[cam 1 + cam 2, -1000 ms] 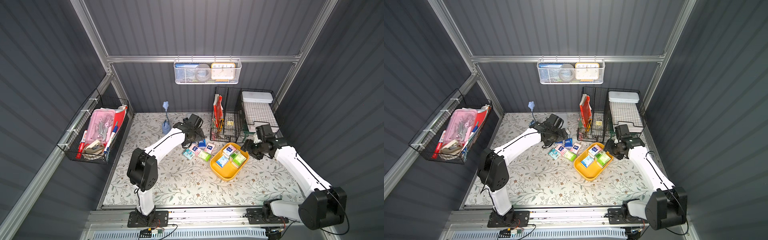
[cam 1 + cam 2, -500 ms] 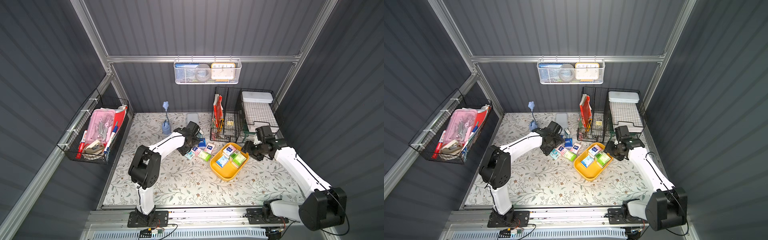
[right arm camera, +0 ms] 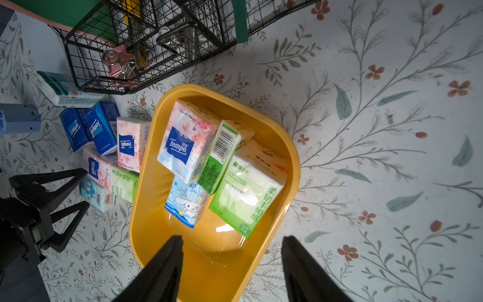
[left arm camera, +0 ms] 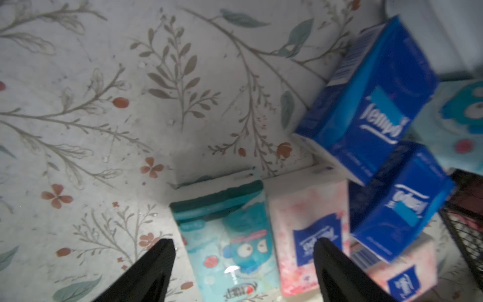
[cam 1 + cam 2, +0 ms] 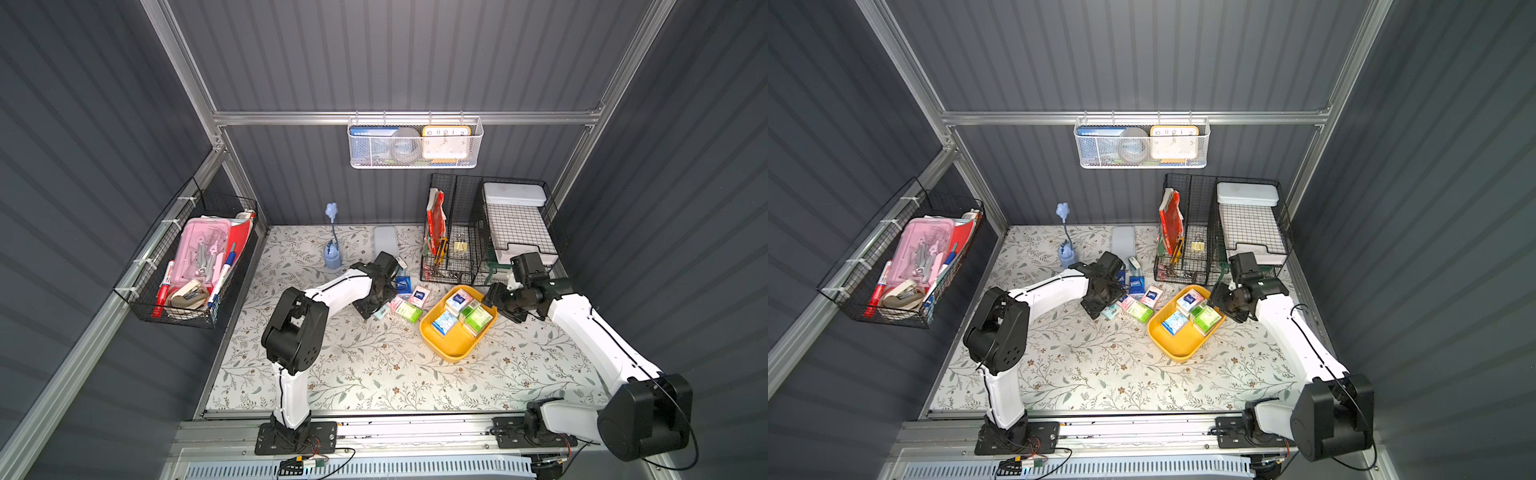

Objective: Put the pocket tissues into the storage box
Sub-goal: Pick up the pocket tissues from the center of the board.

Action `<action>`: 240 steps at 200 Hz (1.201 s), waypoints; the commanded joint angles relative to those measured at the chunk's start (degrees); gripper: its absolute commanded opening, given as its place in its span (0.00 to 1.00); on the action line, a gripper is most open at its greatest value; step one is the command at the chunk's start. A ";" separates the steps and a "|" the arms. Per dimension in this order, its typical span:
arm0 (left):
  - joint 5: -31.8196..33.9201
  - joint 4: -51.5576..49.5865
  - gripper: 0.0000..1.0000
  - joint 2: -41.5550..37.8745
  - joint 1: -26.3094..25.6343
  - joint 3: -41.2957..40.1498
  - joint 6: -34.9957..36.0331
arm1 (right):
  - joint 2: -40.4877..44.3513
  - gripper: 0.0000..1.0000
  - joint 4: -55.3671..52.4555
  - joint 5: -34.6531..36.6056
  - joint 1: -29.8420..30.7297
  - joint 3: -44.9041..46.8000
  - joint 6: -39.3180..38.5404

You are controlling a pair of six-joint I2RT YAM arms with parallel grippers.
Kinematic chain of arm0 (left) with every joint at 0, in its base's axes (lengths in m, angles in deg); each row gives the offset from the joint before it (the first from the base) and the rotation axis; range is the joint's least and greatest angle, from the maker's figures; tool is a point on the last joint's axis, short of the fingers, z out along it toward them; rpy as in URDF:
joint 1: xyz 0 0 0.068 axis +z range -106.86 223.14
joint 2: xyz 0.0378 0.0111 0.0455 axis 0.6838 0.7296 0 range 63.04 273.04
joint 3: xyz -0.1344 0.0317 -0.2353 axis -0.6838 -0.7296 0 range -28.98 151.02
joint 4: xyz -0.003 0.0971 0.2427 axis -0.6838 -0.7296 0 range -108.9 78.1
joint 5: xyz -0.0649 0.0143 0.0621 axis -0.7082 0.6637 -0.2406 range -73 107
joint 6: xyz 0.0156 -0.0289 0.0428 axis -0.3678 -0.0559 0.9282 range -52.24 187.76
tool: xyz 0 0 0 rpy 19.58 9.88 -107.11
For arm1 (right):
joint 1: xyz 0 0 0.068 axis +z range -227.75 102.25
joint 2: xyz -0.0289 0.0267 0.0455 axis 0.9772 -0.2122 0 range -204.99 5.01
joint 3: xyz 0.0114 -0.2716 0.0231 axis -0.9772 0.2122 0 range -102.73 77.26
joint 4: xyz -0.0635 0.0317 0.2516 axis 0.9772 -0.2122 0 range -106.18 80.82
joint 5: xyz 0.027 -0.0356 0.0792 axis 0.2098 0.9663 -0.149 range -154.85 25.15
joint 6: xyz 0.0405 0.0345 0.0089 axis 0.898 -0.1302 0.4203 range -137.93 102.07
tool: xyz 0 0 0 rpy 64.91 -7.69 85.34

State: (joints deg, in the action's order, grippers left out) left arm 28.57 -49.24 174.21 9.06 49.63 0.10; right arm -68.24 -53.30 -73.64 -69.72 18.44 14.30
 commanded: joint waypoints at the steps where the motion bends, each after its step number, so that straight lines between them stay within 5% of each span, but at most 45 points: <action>1: -0.88 -0.22 0.88 -0.86 0.25 -1.48 -1.05 | -0.66 0.64 0.04 0.37 0.12 0.48 -0.69; 79: -1.99 0.97 0.81 1.51 0.60 0.54 0.77 | -0.74 0.64 -0.22 0.14 0.10 0.21 -0.74; 145: 0.05 0.38 0.80 -3.91 0.64 -4.23 1.17 | -1.22 0.65 0.00 -0.58 0.06 0.12 -0.28; 240: 0.23 1.51 0.77 1.72 0.61 -1.75 2.42 | -1.45 0.64 -0.66 -0.44 0.08 -0.94 -0.52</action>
State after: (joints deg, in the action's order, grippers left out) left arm 27.76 -47.41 173.89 9.39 47.05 1.33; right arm -69.33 -53.10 -74.08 -69.72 18.46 14.30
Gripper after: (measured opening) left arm 0.771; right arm 0.644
